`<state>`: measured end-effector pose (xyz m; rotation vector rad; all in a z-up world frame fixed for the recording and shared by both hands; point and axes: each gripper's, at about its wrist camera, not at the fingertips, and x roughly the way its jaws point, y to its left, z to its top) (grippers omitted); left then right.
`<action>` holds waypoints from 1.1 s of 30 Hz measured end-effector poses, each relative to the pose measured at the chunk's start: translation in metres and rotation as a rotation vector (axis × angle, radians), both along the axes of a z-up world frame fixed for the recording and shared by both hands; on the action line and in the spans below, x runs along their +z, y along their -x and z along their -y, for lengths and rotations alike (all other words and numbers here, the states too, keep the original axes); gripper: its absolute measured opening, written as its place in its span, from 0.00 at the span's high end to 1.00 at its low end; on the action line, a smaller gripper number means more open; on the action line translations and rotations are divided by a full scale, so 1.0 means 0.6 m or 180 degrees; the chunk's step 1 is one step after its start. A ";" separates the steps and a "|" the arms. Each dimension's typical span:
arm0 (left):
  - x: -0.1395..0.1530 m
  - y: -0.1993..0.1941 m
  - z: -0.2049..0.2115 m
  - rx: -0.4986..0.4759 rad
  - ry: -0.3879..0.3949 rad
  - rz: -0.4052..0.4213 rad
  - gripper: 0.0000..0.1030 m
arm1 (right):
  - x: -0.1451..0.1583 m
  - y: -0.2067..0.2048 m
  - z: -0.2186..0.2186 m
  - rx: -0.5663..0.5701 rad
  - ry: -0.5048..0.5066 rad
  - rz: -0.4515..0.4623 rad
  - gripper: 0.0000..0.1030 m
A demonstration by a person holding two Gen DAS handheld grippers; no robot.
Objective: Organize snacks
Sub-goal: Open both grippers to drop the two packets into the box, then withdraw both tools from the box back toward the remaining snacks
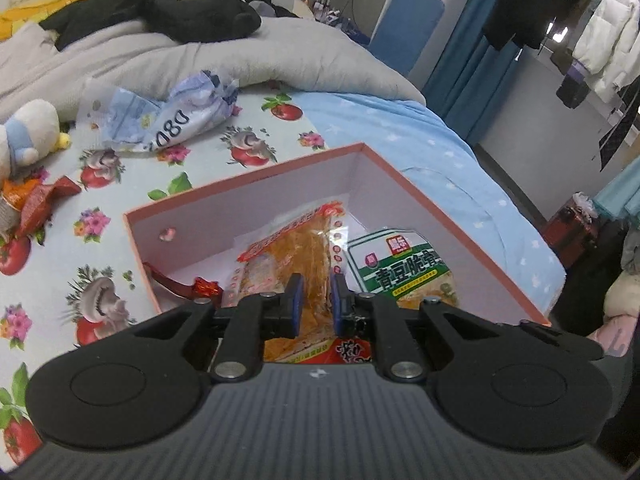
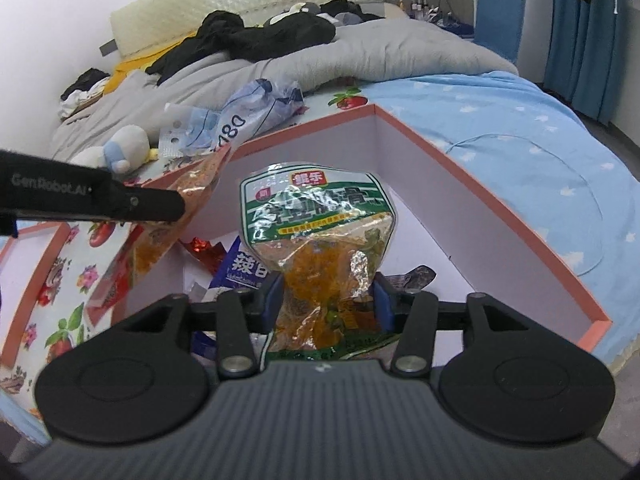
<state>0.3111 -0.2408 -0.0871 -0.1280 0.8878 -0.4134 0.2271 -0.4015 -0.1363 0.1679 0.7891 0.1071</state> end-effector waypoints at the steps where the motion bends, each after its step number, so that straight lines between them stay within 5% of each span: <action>1: 0.001 0.000 0.001 -0.0019 0.0045 0.0000 0.85 | -0.002 -0.001 0.002 0.0024 0.0004 -0.0007 0.46; 3: 0.002 0.002 0.004 -0.0008 0.0025 -0.0002 0.75 | -0.006 -0.002 0.003 0.0060 0.0054 -0.0013 0.44; 5: 0.002 0.005 0.003 0.0063 0.0013 -0.0020 0.44 | -0.007 -0.001 0.007 0.0093 0.0006 -0.0031 0.43; 9: 0.014 0.025 -0.006 0.0120 0.0042 0.0025 0.43 | 0.001 0.011 0.009 0.0112 -0.0094 -0.0006 0.24; 27: 0.122 0.209 -0.160 0.0175 -0.0038 0.0677 0.43 | 0.109 0.160 -0.069 0.0001 -0.0260 0.0610 0.23; 33: 0.125 0.275 -0.239 0.0166 -0.0142 0.0816 0.43 | 0.124 0.216 -0.136 0.0305 -0.0013 0.0826 0.23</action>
